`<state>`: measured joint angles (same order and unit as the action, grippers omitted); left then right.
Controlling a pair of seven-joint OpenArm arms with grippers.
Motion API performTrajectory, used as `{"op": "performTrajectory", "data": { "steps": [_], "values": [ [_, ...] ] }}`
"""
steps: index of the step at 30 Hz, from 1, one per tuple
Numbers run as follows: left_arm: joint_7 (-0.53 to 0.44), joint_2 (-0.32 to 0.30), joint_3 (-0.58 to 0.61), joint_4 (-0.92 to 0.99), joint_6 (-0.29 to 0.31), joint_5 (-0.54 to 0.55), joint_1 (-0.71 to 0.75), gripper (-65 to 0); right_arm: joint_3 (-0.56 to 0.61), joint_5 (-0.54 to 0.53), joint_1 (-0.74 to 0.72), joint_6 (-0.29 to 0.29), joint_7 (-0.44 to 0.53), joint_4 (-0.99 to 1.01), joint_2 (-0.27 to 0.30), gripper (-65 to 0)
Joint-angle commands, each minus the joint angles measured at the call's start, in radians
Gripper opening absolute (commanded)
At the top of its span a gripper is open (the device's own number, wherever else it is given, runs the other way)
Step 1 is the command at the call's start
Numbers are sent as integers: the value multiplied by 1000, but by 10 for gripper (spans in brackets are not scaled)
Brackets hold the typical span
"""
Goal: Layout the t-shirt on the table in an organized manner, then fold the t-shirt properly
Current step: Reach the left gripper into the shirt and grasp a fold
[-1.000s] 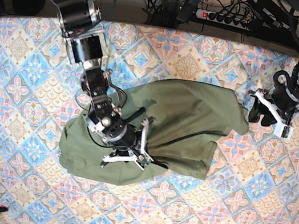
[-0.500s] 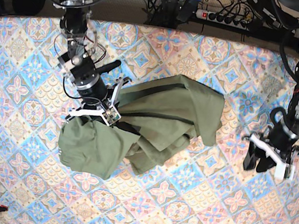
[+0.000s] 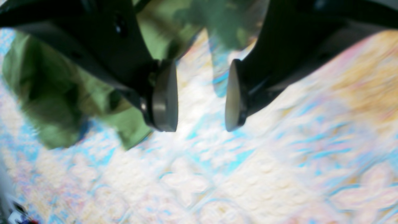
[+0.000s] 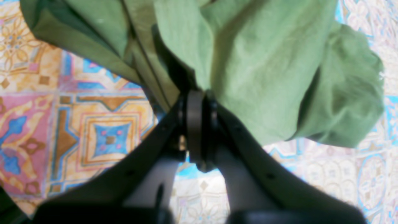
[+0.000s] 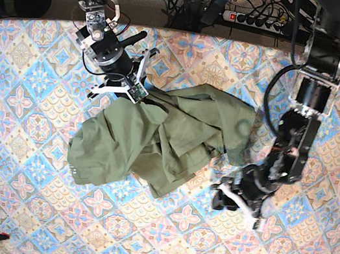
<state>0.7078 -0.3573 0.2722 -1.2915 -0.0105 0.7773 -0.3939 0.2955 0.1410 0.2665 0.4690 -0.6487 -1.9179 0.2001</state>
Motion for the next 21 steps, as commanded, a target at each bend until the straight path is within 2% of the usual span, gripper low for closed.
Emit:
{"op": "performTrajectory", "data": {
  "steps": [1,6,10,13,21],
  "values": [
    [-20,8,16,8,7,6,-50,-412,-3,-7,-9,-5,34,-21,5,-647],
    [-21,88,97,65,7,3,-118,-409,-3,-7,-13,-5,40,-21,5,-647],
    [-21,114,189,138,7,3,-164,-327,-3,-7,-17,-5,40,-21,5,-647],
    [-21,117,241,146,7,3,-173,-288,-3,-7,-19,-5,40,-21,5,-647],
    [-21,111,333,226,7,3,-175,-300,-3,-7,-28,-5,40,-19,5,-647]
  ]
}}
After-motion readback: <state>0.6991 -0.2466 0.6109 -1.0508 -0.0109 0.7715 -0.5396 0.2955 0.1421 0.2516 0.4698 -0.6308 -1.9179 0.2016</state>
